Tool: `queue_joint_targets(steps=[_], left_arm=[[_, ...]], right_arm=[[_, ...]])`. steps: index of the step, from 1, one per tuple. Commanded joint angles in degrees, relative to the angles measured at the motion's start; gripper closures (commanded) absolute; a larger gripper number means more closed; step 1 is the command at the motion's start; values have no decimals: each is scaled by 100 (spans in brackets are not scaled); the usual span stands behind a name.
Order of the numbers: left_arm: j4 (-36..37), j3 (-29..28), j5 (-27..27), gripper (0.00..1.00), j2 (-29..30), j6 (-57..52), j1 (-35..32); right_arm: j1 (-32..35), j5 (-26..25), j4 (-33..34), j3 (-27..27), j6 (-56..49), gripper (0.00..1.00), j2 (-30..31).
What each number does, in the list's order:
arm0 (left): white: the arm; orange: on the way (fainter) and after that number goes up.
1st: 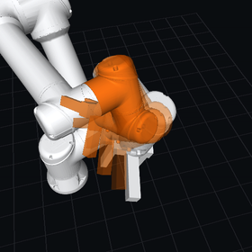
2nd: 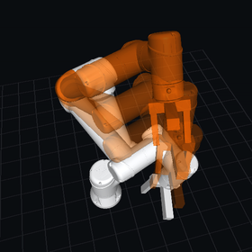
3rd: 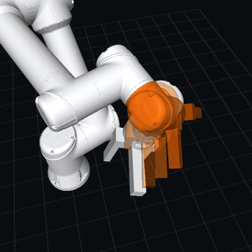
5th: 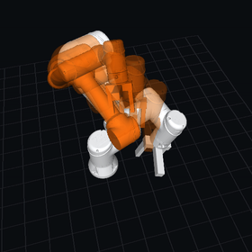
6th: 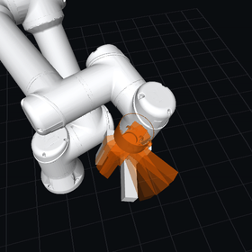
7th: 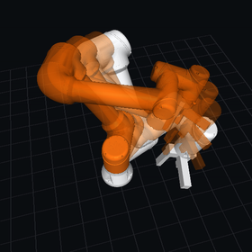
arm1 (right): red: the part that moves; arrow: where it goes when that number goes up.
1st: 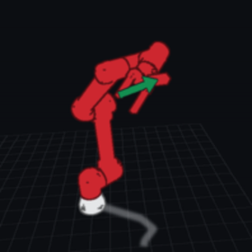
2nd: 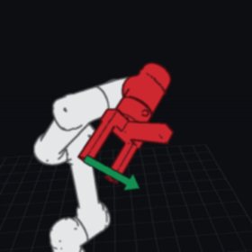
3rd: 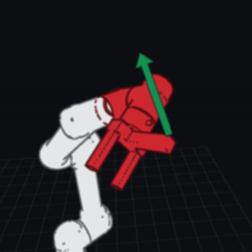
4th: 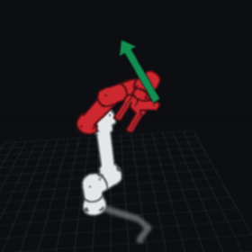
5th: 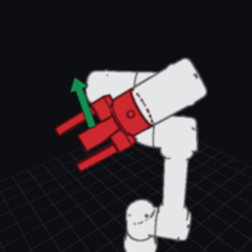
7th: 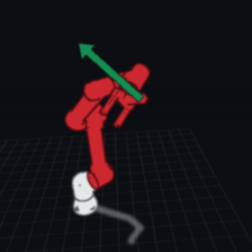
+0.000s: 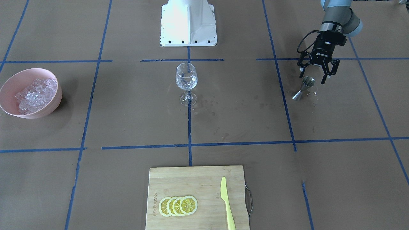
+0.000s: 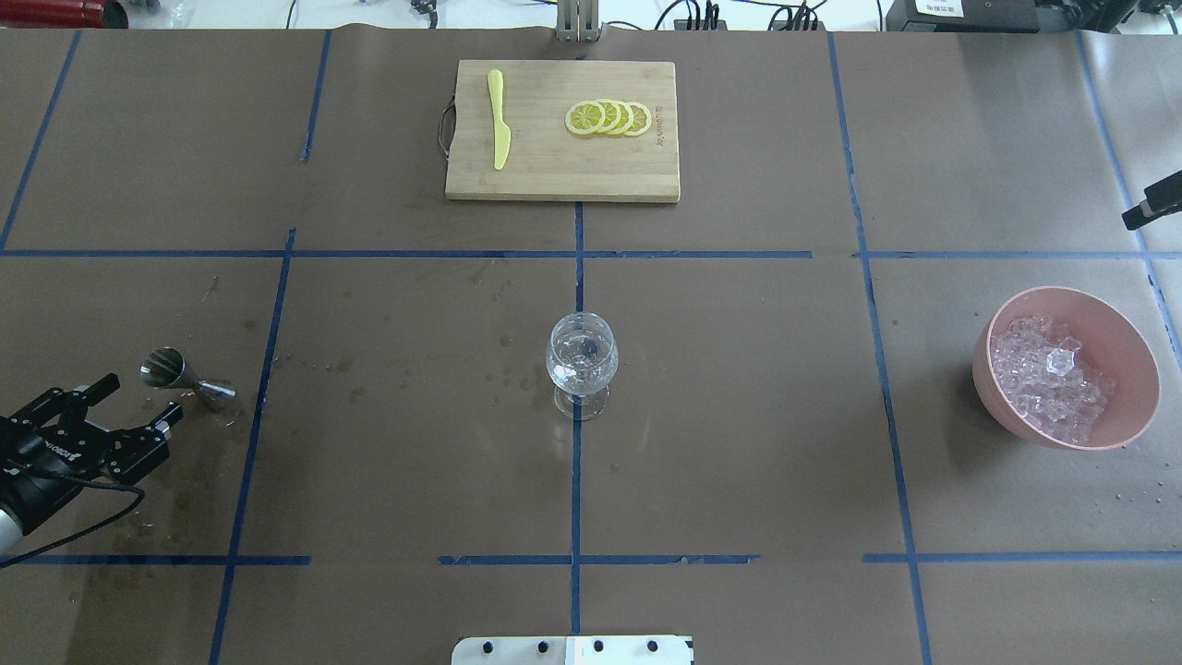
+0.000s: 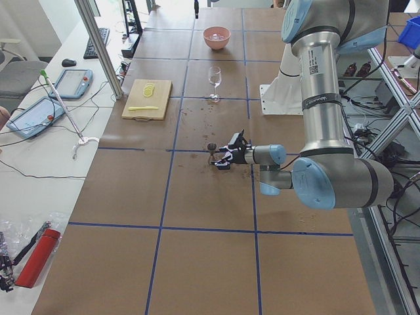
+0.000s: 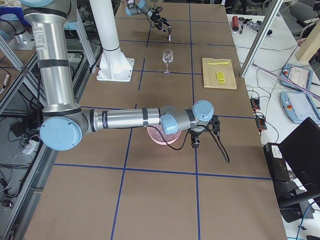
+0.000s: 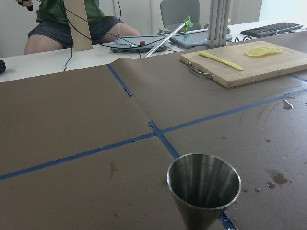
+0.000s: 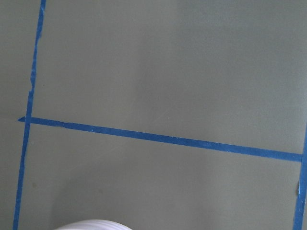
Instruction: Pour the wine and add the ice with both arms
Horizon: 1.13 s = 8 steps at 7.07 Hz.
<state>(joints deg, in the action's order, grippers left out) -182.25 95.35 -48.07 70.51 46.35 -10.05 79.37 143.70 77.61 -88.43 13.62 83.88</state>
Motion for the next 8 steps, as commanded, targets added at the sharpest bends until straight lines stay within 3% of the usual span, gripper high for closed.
queue_joint_targets(steps=[1,3,4,6,7,8], left_arm=[[49,359,-517,9,-823,-12,-32],[40,502,-1095,10,-1136,-12,-512],[31,546,-2196,10,-1118,-21,-1273],[205,783,-4866,11,-935,-1279,-3414],[981,766,-6305,10,-377,-1338,-4565],[1676,766,-7477,3,55,-1339,-5403]], right_arm=[[0,0,0,-68,96,0,-3],[-35,9,-26,-506,816,0,14],[-96,18,-26,-761,826,0,232],[-298,-17,-35,-1716,1261,0,890],[-560,-44,-305,-2000,1883,0,1119],[-945,-279,-1195,-1994,2472,0,1470]])
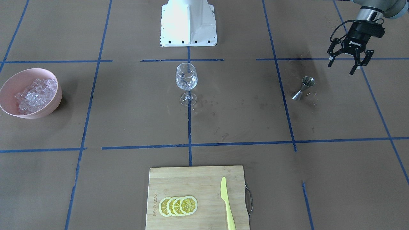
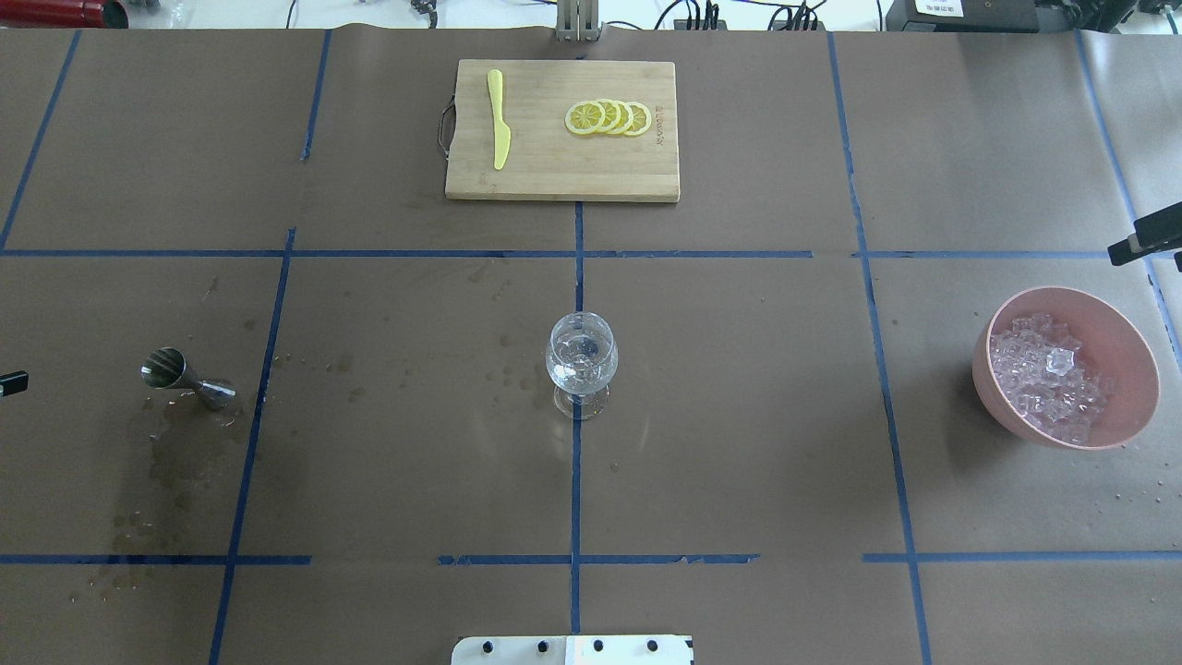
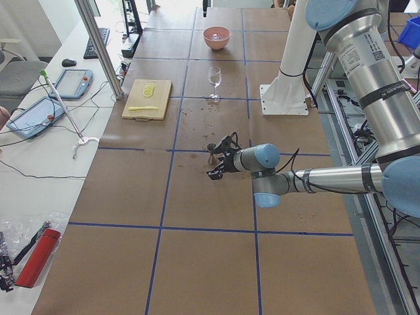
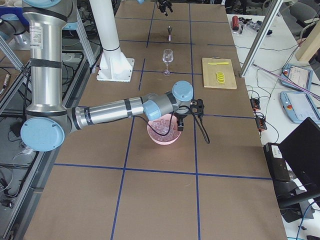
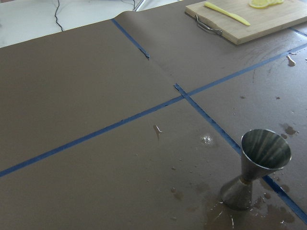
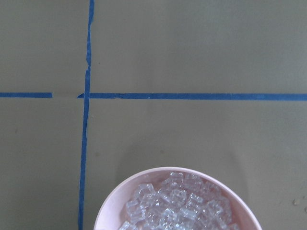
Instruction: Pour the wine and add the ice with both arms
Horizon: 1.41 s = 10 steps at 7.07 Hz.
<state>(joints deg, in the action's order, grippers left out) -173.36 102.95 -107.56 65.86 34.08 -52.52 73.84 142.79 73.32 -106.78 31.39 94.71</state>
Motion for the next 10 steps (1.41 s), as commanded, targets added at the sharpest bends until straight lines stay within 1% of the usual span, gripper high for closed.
queue_joint_targets(steps=[1,2,3,4,5,7,9,10], left_arm=[[1274,23,-1992,0,794,-34,-1494],[1801,23,-2014,0,927,-16,-1611],[1832,-3,-1971,0,893,228,-1612],[1824,14,-1953,0,919,431,-1612],[1798,41,-1840,0,902,433,-1612],[1667,67,-1795,0,850,433,-1612],[1447,50,-1795,0,832,442,-1629],[1376,24,-1795,0,832,442,-1638]], right_arm=[[-849,-852,-1219,-133,1406,0,564],[-1263,-1432,-1232,-115,2205,0,575],[-1415,-1734,-1223,-97,2535,0,575],[-1469,-1737,-1215,-89,2860,1,575],[-1547,-1755,-1206,-54,2890,2,636],[-1653,-1763,-1214,17,2890,6,645],[-1767,-1842,-1232,122,2890,6,636],[-1812,-1843,-1223,131,2890,11,619]])
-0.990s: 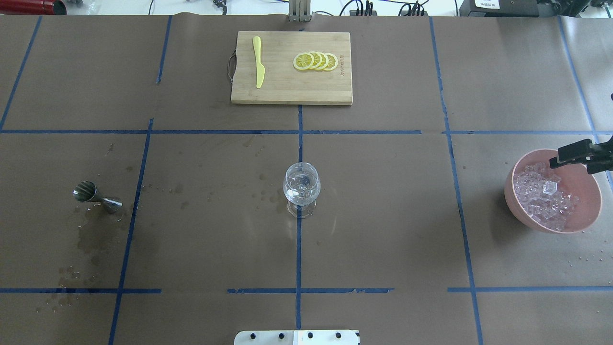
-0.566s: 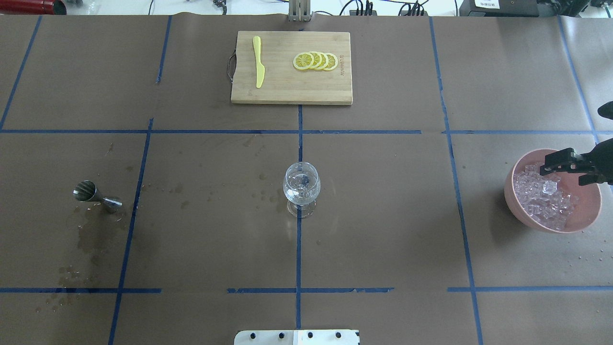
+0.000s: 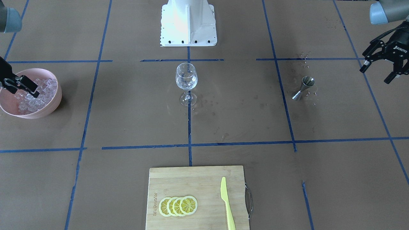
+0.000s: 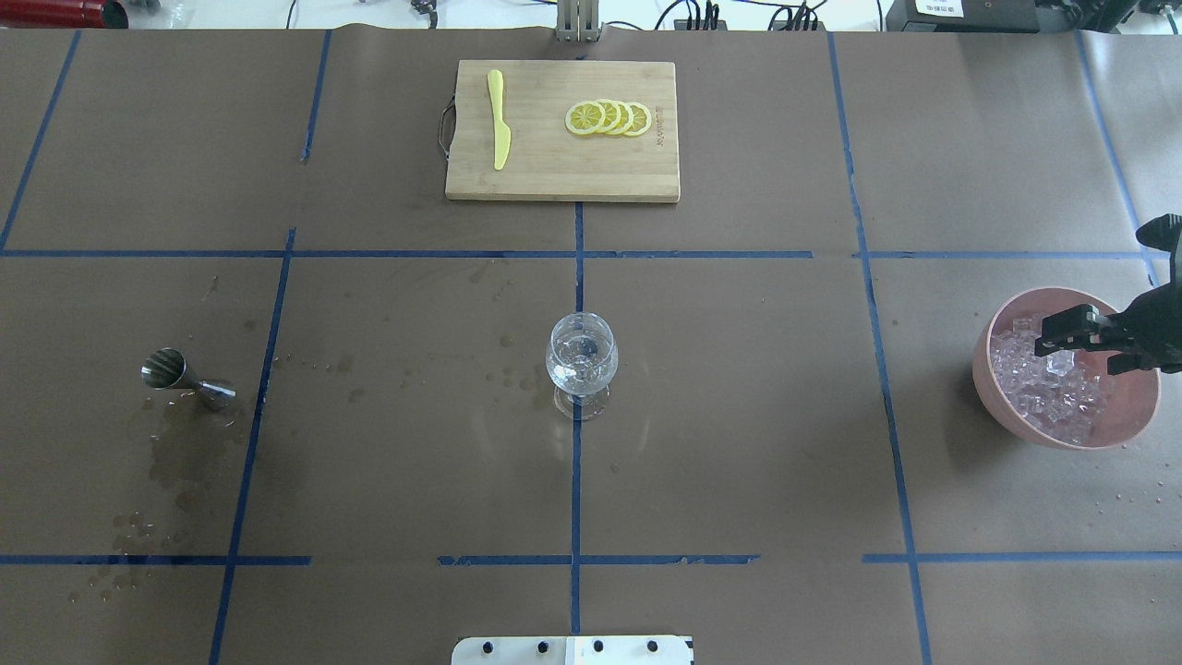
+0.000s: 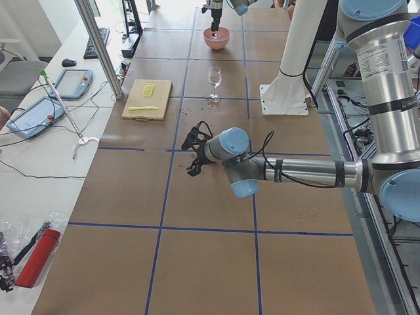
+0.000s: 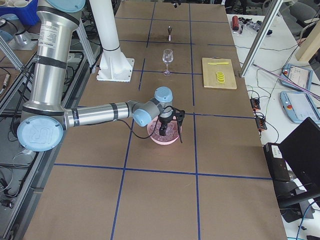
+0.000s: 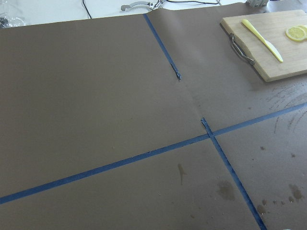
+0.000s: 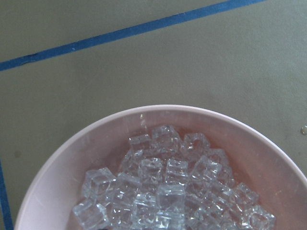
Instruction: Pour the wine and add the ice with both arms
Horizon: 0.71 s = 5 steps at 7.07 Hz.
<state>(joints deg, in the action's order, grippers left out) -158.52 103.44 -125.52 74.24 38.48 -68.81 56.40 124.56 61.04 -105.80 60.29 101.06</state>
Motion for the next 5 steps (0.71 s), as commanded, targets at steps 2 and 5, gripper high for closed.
queue_joint_targets(steps=[2,5], left_arm=[[-127,-25,1,0,-6,1,-19],[-294,-52,1,0,-67,-7,-19]], right_arm=[[-76,-19,4,59,1,70,-34],[-76,-10,-22,33,-17,100,-43]])
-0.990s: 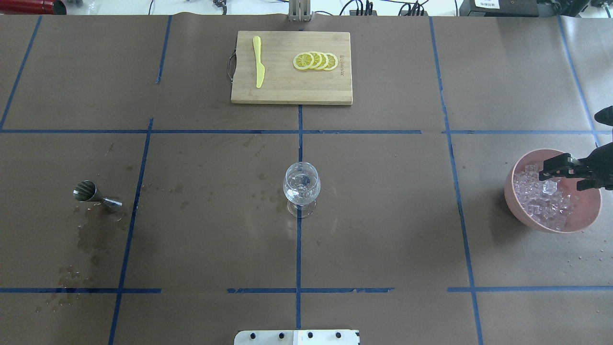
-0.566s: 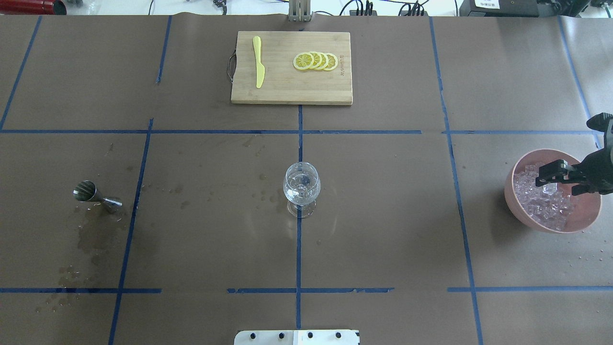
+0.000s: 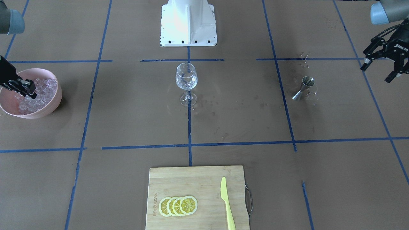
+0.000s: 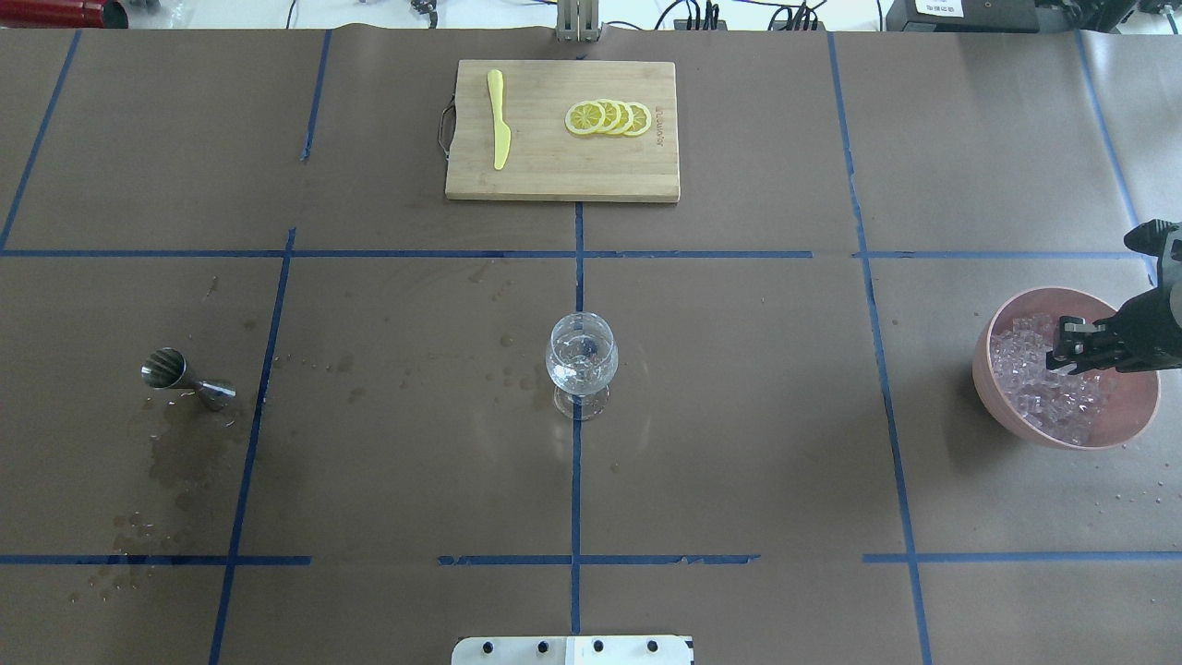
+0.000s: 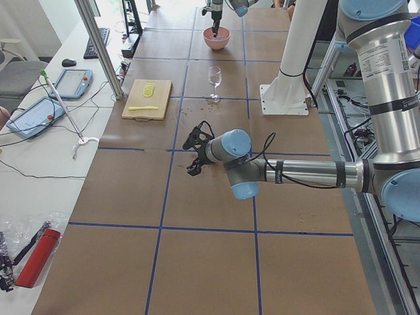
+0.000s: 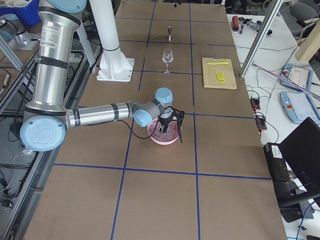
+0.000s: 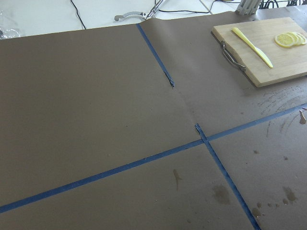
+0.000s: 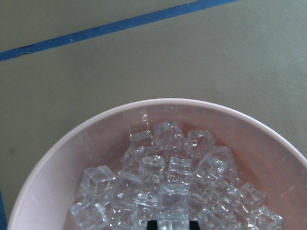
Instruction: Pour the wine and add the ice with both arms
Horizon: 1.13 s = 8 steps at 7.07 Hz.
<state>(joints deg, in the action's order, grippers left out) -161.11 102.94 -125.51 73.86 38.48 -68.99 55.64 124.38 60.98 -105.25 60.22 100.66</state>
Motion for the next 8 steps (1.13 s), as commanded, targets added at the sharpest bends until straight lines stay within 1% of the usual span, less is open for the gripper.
queue_joint_targets(steps=[1,2,3,4,5,6,7,8], left_arm=[[-105,-19,0,0,-47,2,0],[-123,15,0,0,-47,2,0],[-123,33,0,0,-47,2,0],[-123,33,0,0,-47,2,0],[-219,-1,0,0,-47,-7,0],[-411,-54,87,0,-47,2,0],[-474,-72,218,0,-91,2,8],[-474,-81,237,0,-91,2,17]], right_arm=[[52,25,-16,-170,-10,100,-20],[348,112,10,-632,-1,100,-20],[351,165,106,-1159,86,100,-37],[351,235,89,-1312,687,100,-412],[160,305,63,-1314,1868,100,-1042],[-277,210,63,-1314,2811,100,-1631],[-604,148,97,-1305,3403,100,-2177],[-981,104,124,-1270,3853,100,-2652]])
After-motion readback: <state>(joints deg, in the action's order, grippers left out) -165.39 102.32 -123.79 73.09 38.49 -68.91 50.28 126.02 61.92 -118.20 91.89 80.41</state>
